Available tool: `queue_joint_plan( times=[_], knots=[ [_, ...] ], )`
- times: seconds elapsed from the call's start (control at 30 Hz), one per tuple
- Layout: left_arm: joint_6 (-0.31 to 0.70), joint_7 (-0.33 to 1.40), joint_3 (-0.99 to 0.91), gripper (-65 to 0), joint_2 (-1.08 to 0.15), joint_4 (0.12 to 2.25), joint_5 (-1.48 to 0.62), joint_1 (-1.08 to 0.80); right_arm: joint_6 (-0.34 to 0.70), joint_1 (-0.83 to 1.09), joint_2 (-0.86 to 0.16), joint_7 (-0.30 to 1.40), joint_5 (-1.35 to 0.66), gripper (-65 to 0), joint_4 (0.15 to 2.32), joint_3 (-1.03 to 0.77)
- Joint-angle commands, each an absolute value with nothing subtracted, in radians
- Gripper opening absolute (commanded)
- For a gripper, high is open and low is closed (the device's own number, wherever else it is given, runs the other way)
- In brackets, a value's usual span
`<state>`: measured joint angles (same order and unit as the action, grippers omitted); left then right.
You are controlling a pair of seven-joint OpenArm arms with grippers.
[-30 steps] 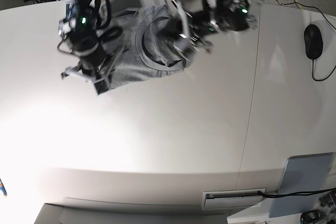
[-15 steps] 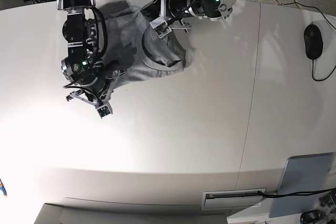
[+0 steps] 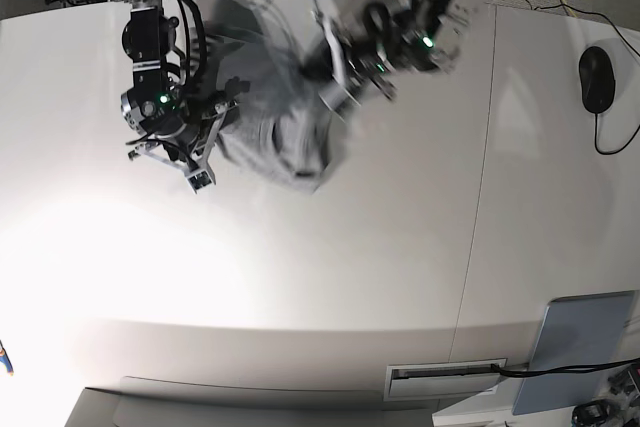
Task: Fold the T-shirt properly
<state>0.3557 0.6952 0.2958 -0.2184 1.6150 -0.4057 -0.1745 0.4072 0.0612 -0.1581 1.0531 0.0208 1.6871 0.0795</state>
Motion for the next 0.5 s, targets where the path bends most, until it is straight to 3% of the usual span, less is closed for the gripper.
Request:
queue_joint_plan(
  times=[0.0, 0.2, 0.47],
  knots=[
    [0.341, 0.704, 0.26, -65.0, -0.228, 1.6, -0.37, -0.155, 0.41, 0.077, -0.163, 1.051, 0.015, -65.0, 1.716, 0.079],
    [0.387, 0.657, 0.156, -65.0, -0.228, 1.471, -0.37, -0.044, 0.407, 0.197, -0.163, 1.043, -0.114, -65.0, 1.824, 0.08],
    [0.361, 0.653, 0.157, -65.0, -0.23, 1.367, -0.37, 0.101, 0.386, 0.263, -0.159, 1.014, -0.229, -65.0, 1.839, 0.079]
  ],
)
